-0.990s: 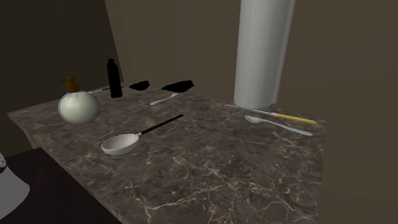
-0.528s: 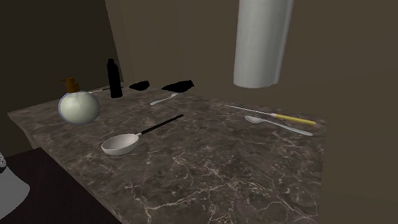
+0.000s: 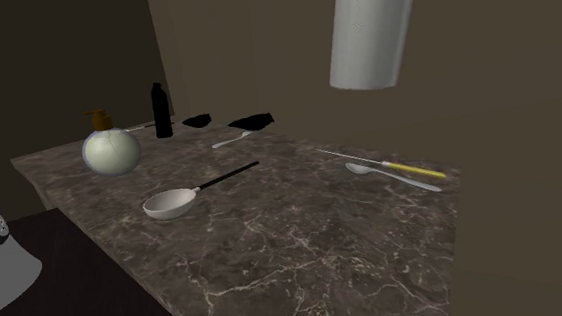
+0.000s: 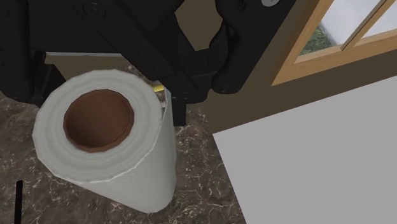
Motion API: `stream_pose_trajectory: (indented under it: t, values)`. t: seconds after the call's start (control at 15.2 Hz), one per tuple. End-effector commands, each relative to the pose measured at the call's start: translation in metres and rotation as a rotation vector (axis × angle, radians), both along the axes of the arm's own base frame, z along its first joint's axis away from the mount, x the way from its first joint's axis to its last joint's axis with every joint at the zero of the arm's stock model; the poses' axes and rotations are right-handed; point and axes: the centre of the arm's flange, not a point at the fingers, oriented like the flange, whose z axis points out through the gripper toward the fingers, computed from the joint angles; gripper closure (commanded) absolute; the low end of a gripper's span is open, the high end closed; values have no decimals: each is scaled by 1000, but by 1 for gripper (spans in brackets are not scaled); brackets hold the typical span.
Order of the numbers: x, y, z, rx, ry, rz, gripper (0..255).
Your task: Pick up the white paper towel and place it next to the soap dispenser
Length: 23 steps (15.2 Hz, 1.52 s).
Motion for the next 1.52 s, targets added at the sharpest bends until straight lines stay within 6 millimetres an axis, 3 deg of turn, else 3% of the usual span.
stream_pose_trajectory:
  t: [0.0, 1.45]
  values:
    - [-7, 12, 5, 0, 0, 0, 255]
    - [-152, 262, 22, 0, 0, 0, 255]
